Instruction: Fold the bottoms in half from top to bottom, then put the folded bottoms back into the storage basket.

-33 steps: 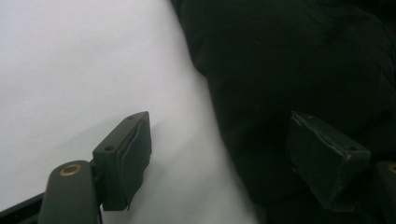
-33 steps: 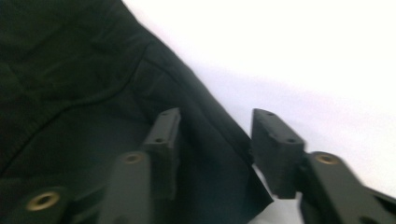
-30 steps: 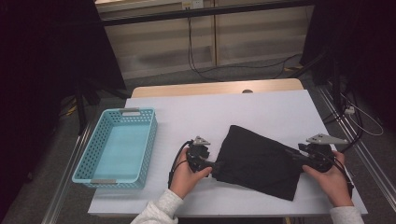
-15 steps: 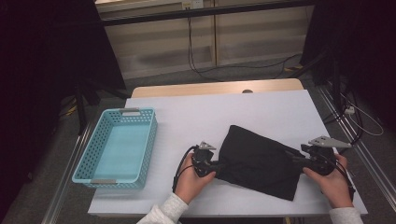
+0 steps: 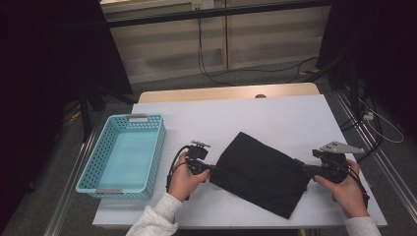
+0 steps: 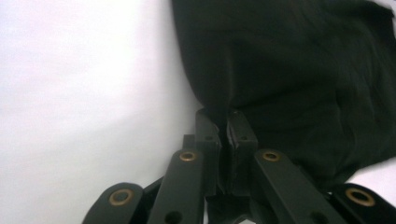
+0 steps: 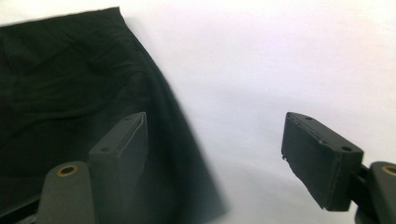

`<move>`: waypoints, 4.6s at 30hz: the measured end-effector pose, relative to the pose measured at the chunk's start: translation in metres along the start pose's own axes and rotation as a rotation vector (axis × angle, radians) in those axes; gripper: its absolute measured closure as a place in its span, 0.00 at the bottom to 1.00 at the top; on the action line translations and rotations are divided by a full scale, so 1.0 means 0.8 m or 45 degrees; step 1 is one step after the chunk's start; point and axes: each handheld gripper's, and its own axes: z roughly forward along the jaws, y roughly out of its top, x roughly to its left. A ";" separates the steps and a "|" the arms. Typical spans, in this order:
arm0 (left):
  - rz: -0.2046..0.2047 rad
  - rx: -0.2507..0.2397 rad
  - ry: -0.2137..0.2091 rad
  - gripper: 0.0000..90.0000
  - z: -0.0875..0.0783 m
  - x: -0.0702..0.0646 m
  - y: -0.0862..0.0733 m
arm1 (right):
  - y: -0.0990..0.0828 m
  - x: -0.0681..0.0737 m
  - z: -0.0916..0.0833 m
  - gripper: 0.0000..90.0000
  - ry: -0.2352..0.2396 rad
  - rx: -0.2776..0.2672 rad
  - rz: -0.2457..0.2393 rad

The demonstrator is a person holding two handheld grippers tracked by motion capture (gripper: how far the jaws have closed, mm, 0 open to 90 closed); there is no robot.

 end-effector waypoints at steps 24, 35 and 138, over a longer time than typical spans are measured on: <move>0.088 -0.032 0.141 0.44 -0.015 0.014 -0.018 | -0.018 0.069 0.024 0.57 0.095 0.157 -0.092; 0.079 -0.005 0.195 0.31 -0.014 0.008 -0.019 | -0.019 0.080 0.023 0.91 0.141 0.155 -0.073; -0.006 0.209 0.721 0.37 -0.383 0.176 0.147 | 0.183 0.405 0.099 0.45 0.616 -0.362 -0.276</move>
